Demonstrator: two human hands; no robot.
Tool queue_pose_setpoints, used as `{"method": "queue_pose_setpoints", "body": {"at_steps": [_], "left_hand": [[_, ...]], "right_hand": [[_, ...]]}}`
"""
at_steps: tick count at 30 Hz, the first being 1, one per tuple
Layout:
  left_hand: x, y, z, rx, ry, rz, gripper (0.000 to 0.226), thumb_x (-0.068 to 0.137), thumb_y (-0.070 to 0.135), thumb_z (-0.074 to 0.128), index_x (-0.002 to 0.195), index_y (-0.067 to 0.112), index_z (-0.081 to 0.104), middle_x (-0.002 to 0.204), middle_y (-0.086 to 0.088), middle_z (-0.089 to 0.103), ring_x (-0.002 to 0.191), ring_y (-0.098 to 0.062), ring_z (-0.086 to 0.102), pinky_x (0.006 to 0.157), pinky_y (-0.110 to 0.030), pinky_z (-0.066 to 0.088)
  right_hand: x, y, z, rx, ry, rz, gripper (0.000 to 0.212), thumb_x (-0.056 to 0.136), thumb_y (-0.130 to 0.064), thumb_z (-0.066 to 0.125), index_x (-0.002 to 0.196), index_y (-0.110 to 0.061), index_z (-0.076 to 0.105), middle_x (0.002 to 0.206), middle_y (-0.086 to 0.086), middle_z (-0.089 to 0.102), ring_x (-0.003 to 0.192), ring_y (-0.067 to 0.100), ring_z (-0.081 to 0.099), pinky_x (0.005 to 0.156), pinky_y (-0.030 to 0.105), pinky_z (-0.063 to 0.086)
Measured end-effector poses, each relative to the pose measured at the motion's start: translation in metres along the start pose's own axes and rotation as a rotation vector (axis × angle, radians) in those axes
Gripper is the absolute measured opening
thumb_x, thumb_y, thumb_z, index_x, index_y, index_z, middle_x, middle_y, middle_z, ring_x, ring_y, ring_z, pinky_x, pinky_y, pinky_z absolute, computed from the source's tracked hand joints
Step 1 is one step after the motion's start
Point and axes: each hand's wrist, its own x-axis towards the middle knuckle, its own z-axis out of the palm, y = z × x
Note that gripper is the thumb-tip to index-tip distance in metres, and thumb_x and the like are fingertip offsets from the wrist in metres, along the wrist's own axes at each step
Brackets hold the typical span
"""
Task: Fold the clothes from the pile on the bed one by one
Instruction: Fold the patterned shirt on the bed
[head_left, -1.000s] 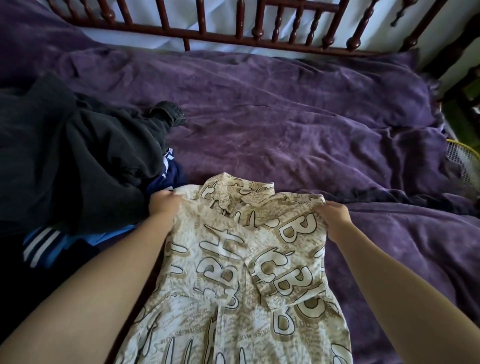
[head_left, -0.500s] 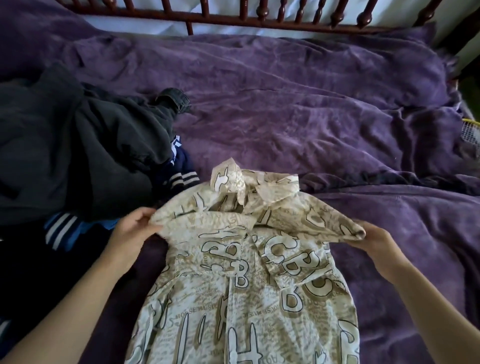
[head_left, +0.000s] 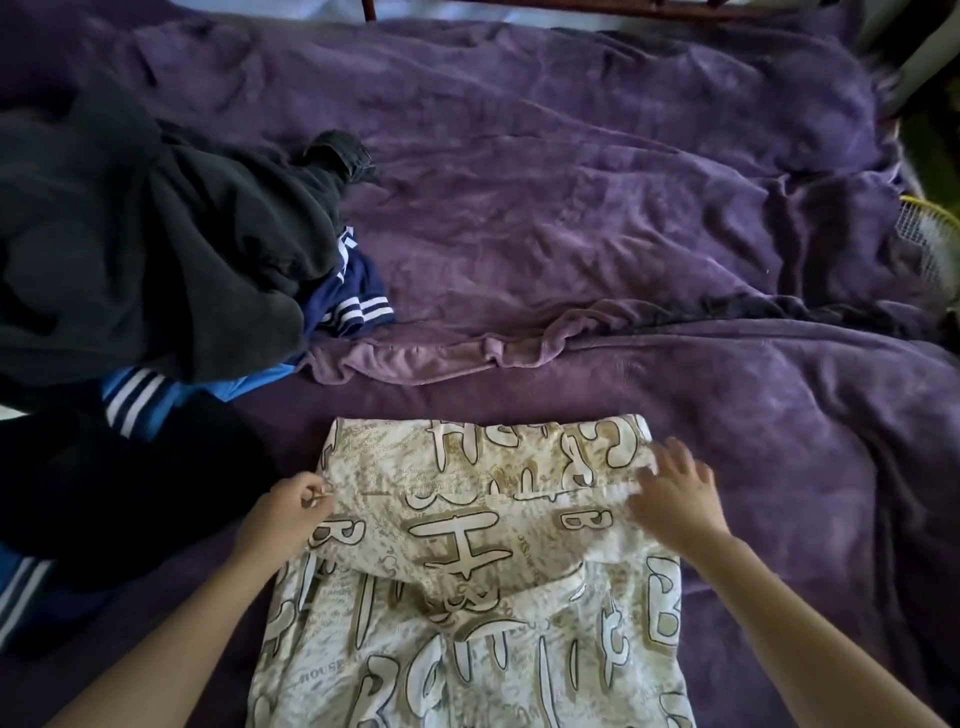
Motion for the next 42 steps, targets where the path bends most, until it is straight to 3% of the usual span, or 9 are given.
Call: {"method": "queue_pose_setpoints", "body": {"at_steps": [4, 8, 15, 25, 28, 32, 35, 38, 42], "left_hand": [[0.000, 0.008, 0.007, 0.029, -0.033, -0.217, 0.058, 0.083, 0.033, 0.067, 0.130, 0.008, 0.046, 0.119, -0.015, 0.058, 0.108, -0.034, 0.056, 0.084, -0.037, 0.045], [0.000, 0.015, 0.005, -0.171, 0.077, -0.160, 0.014, 0.079, 0.009, 0.067, 0.092, 0.004, 0.062, 0.077, -0.007, 0.061, 0.080, -0.030, 0.060, 0.067, -0.034, 0.042], [0.034, 0.048, -0.037, -0.460, 0.415, 0.035, 0.006, 0.082, -0.001, 0.059, 0.085, 0.004, 0.058, 0.082, -0.012, 0.058, 0.077, -0.023, 0.052, 0.071, -0.031, 0.039], [0.043, 0.034, -0.015, -0.479, 0.051, -0.112, 0.069, 0.078, 0.001, 0.068, 0.138, 0.010, 0.036, 0.131, -0.017, 0.052, 0.117, -0.031, 0.051, 0.099, -0.041, 0.041], [0.050, 0.047, -0.023, -0.083, 0.093, 0.033, 0.095, 0.075, 0.009, 0.074, 0.149, 0.022, 0.015, 0.149, -0.013, 0.029, 0.133, -0.034, 0.033, 0.104, -0.050, 0.034], [0.058, 0.062, -0.030, 0.628, -0.021, 0.324, 0.087, 0.086, 0.017, 0.061, 0.149, 0.034, 0.003, 0.158, 0.003, 0.010, 0.143, -0.026, 0.011, 0.111, -0.051, 0.017], [0.060, 0.073, -0.033, 0.746, -0.085, 0.304, 0.064, 0.090, 0.024, 0.056, 0.145, 0.027, 0.024, 0.140, 0.003, 0.048, 0.134, -0.020, 0.033, 0.111, -0.047, 0.015], [0.055, 0.072, -0.046, 0.724, 0.050, 0.361, 0.024, 0.088, 0.030, 0.056, 0.110, 0.021, 0.056, 0.110, 0.005, 0.061, 0.115, -0.018, 0.050, 0.106, -0.041, 0.021], [0.025, 0.046, -0.064, 0.511, 0.292, 0.560, 0.018, 0.073, 0.017, 0.075, 0.089, 0.009, 0.069, 0.087, -0.005, 0.067, 0.090, -0.029, 0.062, 0.094, -0.045, 0.032]], "right_hand": [[-0.014, -0.034, 0.016, -0.102, 0.009, -0.432, 0.048, 0.096, -0.042, 0.034, 0.143, -0.028, 0.030, 0.158, 0.003, 0.003, 0.146, 0.022, -0.002, 0.116, 0.047, 0.004], [-0.022, -0.044, 0.038, -0.213, -0.142, -0.571, 0.052, 0.099, -0.043, 0.034, 0.147, -0.033, 0.018, 0.158, 0.010, 0.004, 0.144, 0.029, 0.009, 0.116, 0.049, 0.015], [-0.005, -0.030, 0.023, -0.169, -0.008, -0.318, 0.052, 0.098, -0.048, 0.029, 0.146, -0.033, 0.018, 0.158, 0.004, 0.005, 0.146, 0.025, 0.001, 0.115, 0.050, 0.012], [0.027, -0.012, -0.003, 0.736, 0.067, 0.354, 0.076, 0.086, -0.015, 0.057, 0.148, -0.025, 0.015, 0.142, 0.014, 0.034, 0.115, 0.033, 0.049, 0.085, 0.039, 0.044], [0.030, -0.007, -0.006, 0.684, 0.041, 0.345, 0.087, 0.082, -0.010, 0.059, 0.149, -0.031, 0.008, 0.141, 0.015, 0.037, 0.118, 0.033, 0.048, 0.095, 0.044, 0.043], [0.036, -0.008, -0.006, 0.152, 0.070, 0.094, 0.084, 0.087, -0.011, 0.052, 0.150, -0.032, 0.000, 0.156, 0.001, 0.016, 0.140, 0.024, 0.019, 0.110, 0.045, 0.026], [0.038, -0.011, -0.008, 0.001, 0.075, 0.089, 0.069, 0.088, -0.013, 0.049, 0.149, -0.026, 0.019, 0.143, -0.004, 0.042, 0.133, 0.022, 0.030, 0.104, 0.040, 0.027], [0.031, -0.006, -0.011, 0.030, 0.162, 0.177, 0.040, 0.084, -0.014, 0.051, 0.122, -0.023, 0.058, 0.124, -0.003, 0.057, 0.118, 0.023, 0.040, 0.094, 0.037, 0.028], [-0.003, 0.012, -0.010, 0.061, 0.624, 0.018, 0.025, 0.076, -0.021, 0.054, 0.087, -0.008, 0.072, 0.083, 0.011, 0.063, 0.088, 0.034, 0.054, 0.077, 0.044, 0.040]]}}
